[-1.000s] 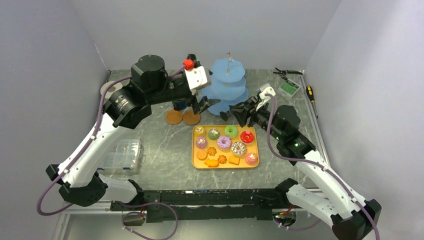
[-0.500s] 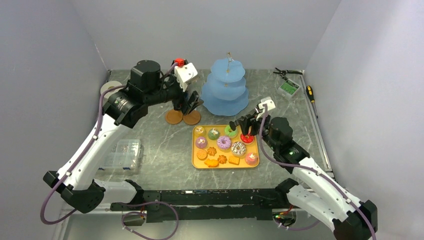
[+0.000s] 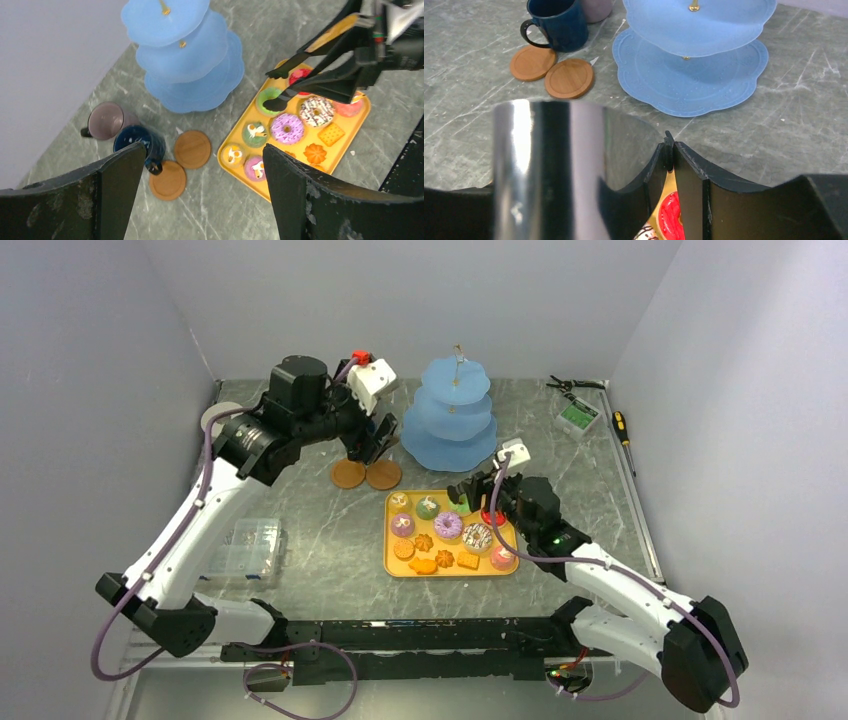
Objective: Serve the afternoon tea
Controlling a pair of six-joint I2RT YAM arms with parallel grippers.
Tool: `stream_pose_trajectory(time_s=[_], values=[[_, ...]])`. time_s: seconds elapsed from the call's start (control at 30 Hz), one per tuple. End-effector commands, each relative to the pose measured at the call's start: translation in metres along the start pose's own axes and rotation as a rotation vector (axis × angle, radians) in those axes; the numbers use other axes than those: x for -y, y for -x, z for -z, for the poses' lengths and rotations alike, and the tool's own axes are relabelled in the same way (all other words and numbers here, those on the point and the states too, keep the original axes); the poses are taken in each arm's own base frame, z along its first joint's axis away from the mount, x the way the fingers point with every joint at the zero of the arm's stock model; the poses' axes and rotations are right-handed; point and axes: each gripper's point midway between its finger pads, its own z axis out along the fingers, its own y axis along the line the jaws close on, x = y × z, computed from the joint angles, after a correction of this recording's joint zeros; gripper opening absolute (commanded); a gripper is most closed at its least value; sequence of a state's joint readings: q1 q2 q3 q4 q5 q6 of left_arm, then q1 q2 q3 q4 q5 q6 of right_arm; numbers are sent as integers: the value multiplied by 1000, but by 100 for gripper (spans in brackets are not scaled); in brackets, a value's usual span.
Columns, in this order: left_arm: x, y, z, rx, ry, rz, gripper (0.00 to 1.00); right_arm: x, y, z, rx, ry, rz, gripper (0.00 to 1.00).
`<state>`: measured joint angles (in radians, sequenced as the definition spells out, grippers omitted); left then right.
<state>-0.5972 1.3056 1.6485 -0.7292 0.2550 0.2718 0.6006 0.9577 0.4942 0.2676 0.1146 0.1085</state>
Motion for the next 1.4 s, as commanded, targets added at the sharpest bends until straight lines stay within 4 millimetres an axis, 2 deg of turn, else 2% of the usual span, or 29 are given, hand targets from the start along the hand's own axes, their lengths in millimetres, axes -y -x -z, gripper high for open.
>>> stream_pose_trajectory(time_s=[0.0,0.13,0.23,0.53,0.97,1.07,1.17,1.27,1.37], values=[[-23,-16,-3,-88,82,85,93,-3,21,-7,106,-13,-22,65],[-36,-29,-6,-134,117,118,93,-4,7,-10,81,-33,-8,65],[-37,-31,-7,-130,116,130,93,-5,-3,-12,62,-35,-5,65],[-33,-22,-4,-80,93,124,93,-5,-28,-18,8,-54,-4,65],[-27,-15,-2,-47,63,114,93,-5,-39,-27,-10,-59,-7,66],[-27,-13,-2,-44,62,112,93,-7,-40,-29,-11,-53,-13,62],[-27,-10,-2,-37,57,113,93,-6,-38,-28,-6,-57,-17,54],[-26,-8,-2,-35,51,113,93,-5,-27,-24,22,-65,-15,49],[-27,-6,-1,-30,50,113,93,-3,-8,-19,61,-74,-10,49]])
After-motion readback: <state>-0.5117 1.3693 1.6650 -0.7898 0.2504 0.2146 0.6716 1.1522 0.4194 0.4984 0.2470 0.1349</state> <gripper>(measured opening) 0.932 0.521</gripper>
